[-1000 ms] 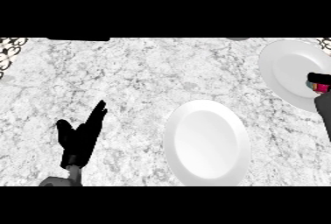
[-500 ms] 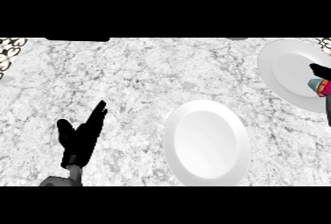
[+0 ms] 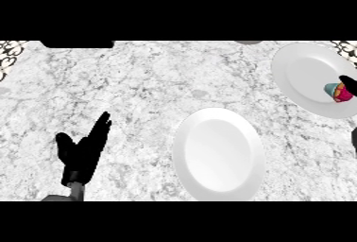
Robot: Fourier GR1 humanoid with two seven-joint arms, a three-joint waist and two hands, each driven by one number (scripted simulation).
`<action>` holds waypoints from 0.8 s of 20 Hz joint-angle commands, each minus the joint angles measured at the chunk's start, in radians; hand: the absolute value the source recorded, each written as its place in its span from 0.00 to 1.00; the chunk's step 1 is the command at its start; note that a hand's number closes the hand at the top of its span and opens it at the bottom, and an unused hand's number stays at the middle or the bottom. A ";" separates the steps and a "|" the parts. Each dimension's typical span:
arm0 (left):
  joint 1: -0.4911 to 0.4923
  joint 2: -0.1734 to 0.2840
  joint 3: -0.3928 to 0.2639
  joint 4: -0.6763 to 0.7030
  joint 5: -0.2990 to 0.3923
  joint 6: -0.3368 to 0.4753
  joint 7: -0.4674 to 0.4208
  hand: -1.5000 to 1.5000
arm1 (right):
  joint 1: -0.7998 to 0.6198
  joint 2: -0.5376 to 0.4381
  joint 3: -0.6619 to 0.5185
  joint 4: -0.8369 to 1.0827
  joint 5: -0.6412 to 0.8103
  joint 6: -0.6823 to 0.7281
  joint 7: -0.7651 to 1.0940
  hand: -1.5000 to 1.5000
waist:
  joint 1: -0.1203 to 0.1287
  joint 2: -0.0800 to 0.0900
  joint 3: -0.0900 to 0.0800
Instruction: Pick the cupcake from the plate and place it in the plate
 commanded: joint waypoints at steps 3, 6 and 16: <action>-0.047 -0.013 0.009 0.058 -0.014 0.013 0.062 0.50 | 0.113 0.028 -0.009 -0.053 -0.140 0.220 -0.123 0.00 | -0.026 -0.003 -0.009; 0.060 -0.026 -0.009 0.028 -0.018 -0.007 0.003 0.50 | 0.151 0.112 0.076 -0.161 -0.120 0.206 -0.065 0.00 | -0.023 -0.008 -0.010; 0.055 -0.010 0.029 0.007 -0.011 -0.032 0.031 0.50 | 0.494 0.327 0.281 -0.615 -0.025 0.196 0.148 0.00 | -0.028 -0.008 -0.011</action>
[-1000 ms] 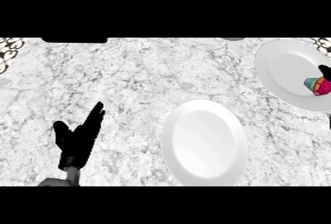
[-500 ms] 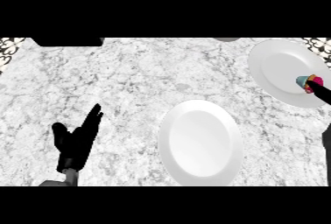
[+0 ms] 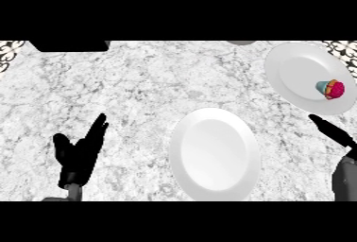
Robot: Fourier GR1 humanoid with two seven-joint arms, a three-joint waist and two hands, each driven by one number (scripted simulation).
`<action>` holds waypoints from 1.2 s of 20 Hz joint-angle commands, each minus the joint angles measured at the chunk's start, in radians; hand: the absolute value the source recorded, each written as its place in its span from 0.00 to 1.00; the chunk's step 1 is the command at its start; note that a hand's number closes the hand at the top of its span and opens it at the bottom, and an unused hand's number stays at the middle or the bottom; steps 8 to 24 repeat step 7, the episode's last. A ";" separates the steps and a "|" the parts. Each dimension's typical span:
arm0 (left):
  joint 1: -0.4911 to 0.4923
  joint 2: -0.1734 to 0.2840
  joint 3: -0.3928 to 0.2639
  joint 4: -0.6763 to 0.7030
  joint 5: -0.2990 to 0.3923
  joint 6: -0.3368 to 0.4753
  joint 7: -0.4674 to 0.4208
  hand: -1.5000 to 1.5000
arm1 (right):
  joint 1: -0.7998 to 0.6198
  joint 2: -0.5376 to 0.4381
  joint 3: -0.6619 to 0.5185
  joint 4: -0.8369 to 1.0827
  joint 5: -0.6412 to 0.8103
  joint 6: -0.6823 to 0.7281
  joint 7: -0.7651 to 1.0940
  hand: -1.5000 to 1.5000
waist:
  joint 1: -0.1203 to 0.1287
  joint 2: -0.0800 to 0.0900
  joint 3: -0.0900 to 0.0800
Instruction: Pick the cupcake from the plate and place it in the plate
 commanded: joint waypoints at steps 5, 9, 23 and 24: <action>0.050 -0.010 -0.002 -0.021 -0.006 -0.025 0.032 0.50 | 0.187 0.108 0.151 -0.311 0.087 -0.035 0.196 0.00 | 0.009 0.008 -0.004; -0.017 -0.045 0.002 0.040 -0.036 0.005 0.025 0.50 | 0.237 0.115 0.150 -0.285 0.047 -0.025 0.105 0.00 | 0.008 0.010 -0.004; -0.017 -0.045 0.002 0.040 -0.036 0.005 0.025 0.50 | 0.237 0.115 0.150 -0.285 0.047 -0.025 0.105 0.00 | 0.008 0.010 -0.004; -0.017 -0.045 0.002 0.040 -0.036 0.005 0.025 0.50 | 0.237 0.115 0.150 -0.285 0.047 -0.025 0.105 0.00 | 0.008 0.010 -0.004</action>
